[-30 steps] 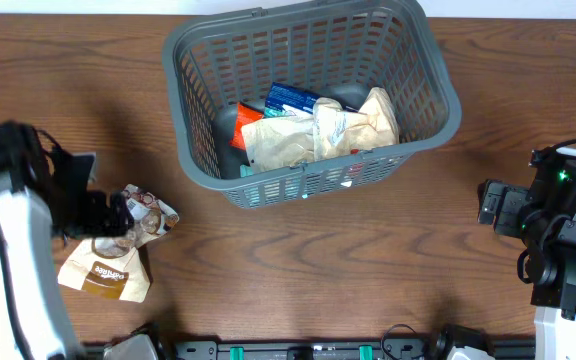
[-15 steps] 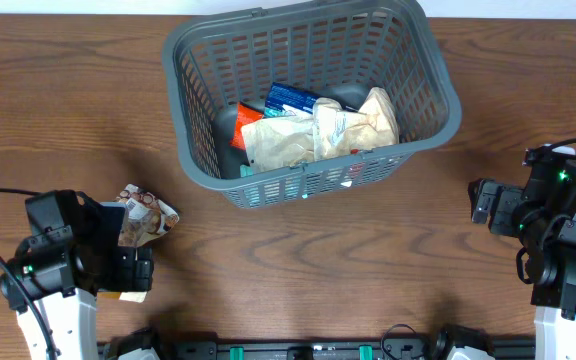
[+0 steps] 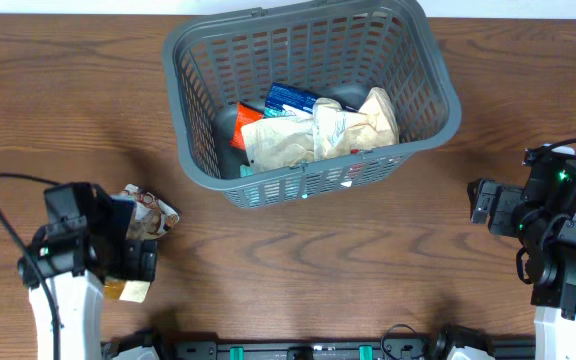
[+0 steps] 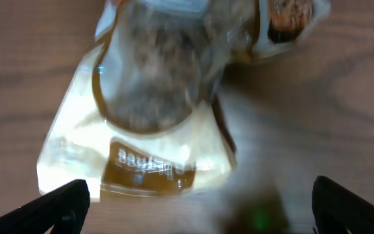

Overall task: Pack container
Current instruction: 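Close the left gripper on the mushroom pouch and lift it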

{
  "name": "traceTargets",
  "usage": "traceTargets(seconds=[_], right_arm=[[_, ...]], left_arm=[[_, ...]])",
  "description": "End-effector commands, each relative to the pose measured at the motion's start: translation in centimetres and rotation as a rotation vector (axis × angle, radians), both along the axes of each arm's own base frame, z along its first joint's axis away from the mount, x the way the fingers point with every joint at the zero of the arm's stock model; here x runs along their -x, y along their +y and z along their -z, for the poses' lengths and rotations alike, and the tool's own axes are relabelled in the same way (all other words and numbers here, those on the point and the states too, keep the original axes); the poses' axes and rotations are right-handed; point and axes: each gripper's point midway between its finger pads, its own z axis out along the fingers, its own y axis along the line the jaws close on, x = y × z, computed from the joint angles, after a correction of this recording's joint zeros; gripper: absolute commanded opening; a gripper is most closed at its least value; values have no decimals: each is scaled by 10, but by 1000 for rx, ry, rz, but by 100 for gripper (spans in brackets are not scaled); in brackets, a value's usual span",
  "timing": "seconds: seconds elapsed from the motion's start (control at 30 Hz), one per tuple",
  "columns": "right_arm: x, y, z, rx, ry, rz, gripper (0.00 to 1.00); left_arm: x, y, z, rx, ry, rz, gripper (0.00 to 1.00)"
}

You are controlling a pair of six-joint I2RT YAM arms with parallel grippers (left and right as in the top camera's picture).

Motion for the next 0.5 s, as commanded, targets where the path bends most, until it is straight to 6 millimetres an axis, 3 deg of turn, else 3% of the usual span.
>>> traceTargets(seconds=[0.0, 0.23, 0.47], right_arm=[[0, 4, 2, -10, 2, -12, 99], [0, 4, 2, -10, 2, -12, 99], [0, 4, 2, -10, 2, -12, 99]], left_arm=[[-11, 4, 13, 0, 22, -34, 99], [-32, 10, 37, 11, 48, -52, 98], [-32, 13, 49, 1, 103, 55, 99]])
